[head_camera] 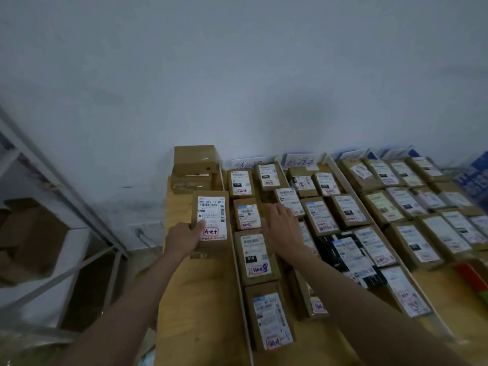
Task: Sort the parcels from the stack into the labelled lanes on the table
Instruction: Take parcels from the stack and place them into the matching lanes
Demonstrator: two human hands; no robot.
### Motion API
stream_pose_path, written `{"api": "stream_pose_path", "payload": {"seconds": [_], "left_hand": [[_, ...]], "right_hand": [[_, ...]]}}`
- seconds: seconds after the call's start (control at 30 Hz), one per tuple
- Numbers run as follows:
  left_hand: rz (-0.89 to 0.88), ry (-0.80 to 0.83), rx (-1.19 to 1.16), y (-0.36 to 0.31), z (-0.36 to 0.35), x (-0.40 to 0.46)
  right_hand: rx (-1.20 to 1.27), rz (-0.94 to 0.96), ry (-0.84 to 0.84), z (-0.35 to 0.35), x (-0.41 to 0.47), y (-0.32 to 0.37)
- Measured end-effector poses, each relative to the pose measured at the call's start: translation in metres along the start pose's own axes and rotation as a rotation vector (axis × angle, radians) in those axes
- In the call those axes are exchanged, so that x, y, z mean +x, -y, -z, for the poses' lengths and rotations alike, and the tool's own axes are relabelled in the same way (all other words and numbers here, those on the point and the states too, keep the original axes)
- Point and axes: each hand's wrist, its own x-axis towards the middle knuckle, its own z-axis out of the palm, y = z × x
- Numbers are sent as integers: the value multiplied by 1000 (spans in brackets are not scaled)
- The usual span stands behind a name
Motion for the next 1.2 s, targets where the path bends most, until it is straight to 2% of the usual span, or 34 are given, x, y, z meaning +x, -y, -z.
{"api": "stream_pose_path", "payload": {"seconds": [0.3, 0.57, 0.8, 1.03, 1.2], "left_hand": [[-98, 32, -2, -57, -50, -53], [-177, 49, -41, -114, -122, -134], [-141, 94, -17, -160, -193, -211], [-180, 116, -114, -181, -248, -253], [-142, 153, -177, -175, -292, -281]], "right_hand": [[-15, -116, -6, 29, -58, -84], [-2, -141, -80, 64, -132, -181], [-15, -185, -106, 90, -201, -270], [16, -236, -113, 91, -215, -323], [26, -237, -95, 83, -207, -349]]}}
